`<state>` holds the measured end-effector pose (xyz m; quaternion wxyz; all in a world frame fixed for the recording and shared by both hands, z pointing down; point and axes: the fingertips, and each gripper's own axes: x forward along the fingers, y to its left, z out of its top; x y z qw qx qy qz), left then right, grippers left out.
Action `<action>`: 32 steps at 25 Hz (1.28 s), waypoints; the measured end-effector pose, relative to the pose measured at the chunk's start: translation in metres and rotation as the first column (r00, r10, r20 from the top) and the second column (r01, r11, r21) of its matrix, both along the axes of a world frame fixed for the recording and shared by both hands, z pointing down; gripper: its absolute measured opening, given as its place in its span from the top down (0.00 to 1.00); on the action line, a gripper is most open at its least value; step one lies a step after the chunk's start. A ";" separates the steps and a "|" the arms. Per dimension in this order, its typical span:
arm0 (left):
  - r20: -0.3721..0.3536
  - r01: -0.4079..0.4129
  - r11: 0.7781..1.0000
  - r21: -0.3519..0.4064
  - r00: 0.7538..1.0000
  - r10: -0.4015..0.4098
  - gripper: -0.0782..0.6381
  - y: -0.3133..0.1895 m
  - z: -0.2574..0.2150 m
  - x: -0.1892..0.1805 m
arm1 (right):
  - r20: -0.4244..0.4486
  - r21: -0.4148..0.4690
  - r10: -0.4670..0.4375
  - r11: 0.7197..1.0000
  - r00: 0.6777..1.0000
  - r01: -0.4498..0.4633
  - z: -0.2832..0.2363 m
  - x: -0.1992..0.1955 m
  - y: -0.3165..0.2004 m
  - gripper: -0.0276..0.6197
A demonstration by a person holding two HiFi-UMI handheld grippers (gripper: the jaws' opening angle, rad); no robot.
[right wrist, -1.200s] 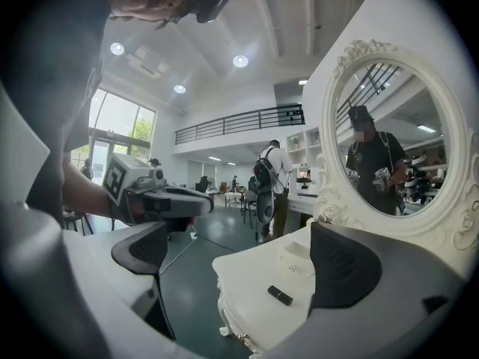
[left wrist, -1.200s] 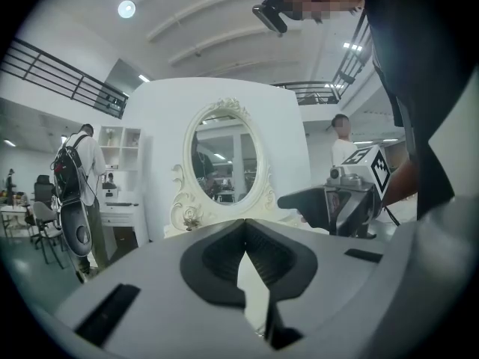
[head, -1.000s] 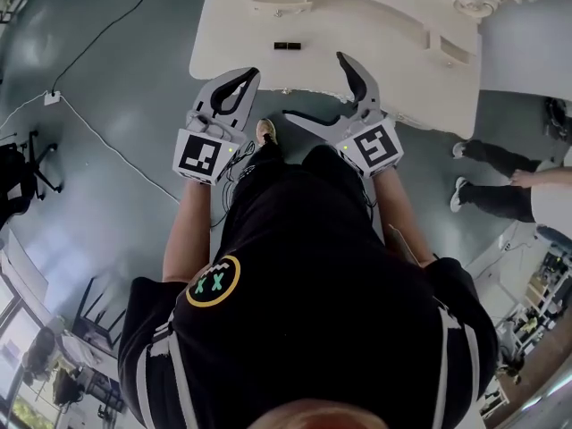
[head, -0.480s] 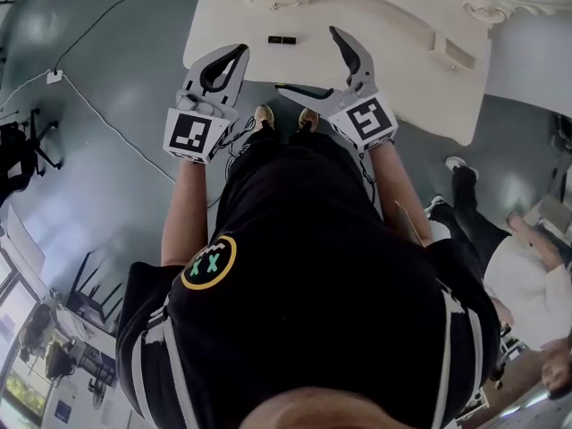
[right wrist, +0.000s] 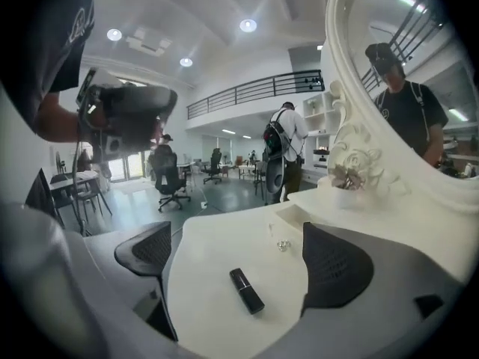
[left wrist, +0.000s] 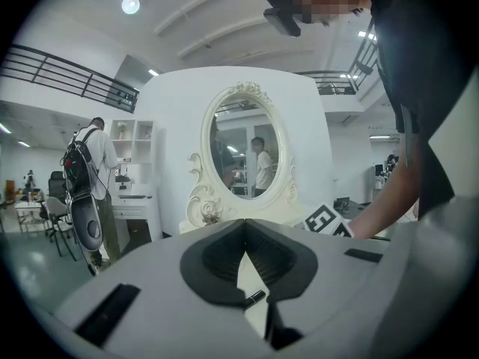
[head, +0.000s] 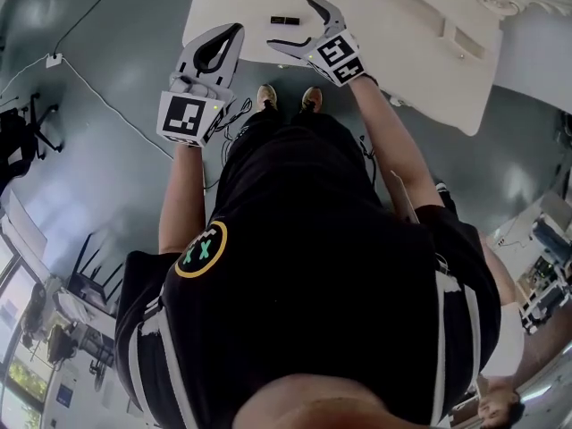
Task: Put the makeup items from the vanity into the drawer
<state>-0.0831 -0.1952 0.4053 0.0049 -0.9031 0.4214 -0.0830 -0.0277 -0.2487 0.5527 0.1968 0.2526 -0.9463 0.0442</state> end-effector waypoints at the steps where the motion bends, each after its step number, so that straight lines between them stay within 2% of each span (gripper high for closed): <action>1: -0.001 0.001 1.000 -0.002 1.000 -0.001 0.86 0.002 -0.001 -0.003 | -0.026 -0.014 -0.003 1.000 1.000 0.002 0.014 -0.003 -0.005 0.09; 6: 0.010 0.012 1.000 -0.020 1.000 -0.012 0.86 0.003 0.002 -0.017 | -0.153 -0.102 -0.037 0.995 0.988 0.022 0.079 -0.008 -0.025 0.13; 10: 0.017 0.050 0.998 -0.041 0.999 -0.050 0.86 -0.001 0.007 -0.024 | -0.249 -0.168 -0.093 0.984 0.964 0.051 0.120 -0.001 -0.024 0.14; 11: 0.015 0.050 0.998 -0.038 0.999 -0.049 0.86 -0.002 0.007 -0.024 | -0.266 -0.173 -0.103 0.983 0.959 0.058 0.124 0.000 -0.022 0.14; 12: 0.011 0.046 0.998 -0.034 0.999 -0.045 0.86 -0.001 0.007 -0.025 | -0.278 -0.171 -0.109 0.983 0.954 0.062 0.125 -0.001 -0.020 0.19; 17: 0.002 0.036 0.999 -0.022 0.999 -0.036 0.86 0.001 0.007 -0.032 | -0.292 -0.167 -0.120 0.983 0.949 0.073 0.123 -0.006 -0.019 0.22; 19: 0.000 0.034 0.999 -0.019 0.999 -0.034 0.86 0.000 0.006 -0.030 | -0.298 -0.171 -0.150 0.980 0.943 0.102 0.122 -0.005 -0.015 0.31; 21: 0.001 0.034 0.999 -0.019 0.999 -0.034 0.86 0.000 0.004 -0.029 | -0.310 -0.174 -0.198 0.973 0.930 0.149 0.121 -0.005 -0.010 0.52; 24: 0.003 0.026 1.000 -0.008 1.000 -0.026 0.86 -0.001 0.001 -0.026 | -0.343 -0.161 -0.264 0.962 0.901 0.220 0.119 -0.008 -0.003 0.74; 27: 0.004 0.025 1.000 -0.004 1.000 -0.025 0.86 -0.004 -0.002 -0.023 | -0.354 -0.156 -0.276 0.959 0.894 0.235 0.119 -0.009 -0.002 0.77; 32: 0.002 0.013 1.000 0.007 1.000 -0.013 0.86 -0.004 -0.004 -0.022 | -0.322 -0.152 -0.254 0.965 0.912 0.216 0.111 -0.011 -0.004 0.78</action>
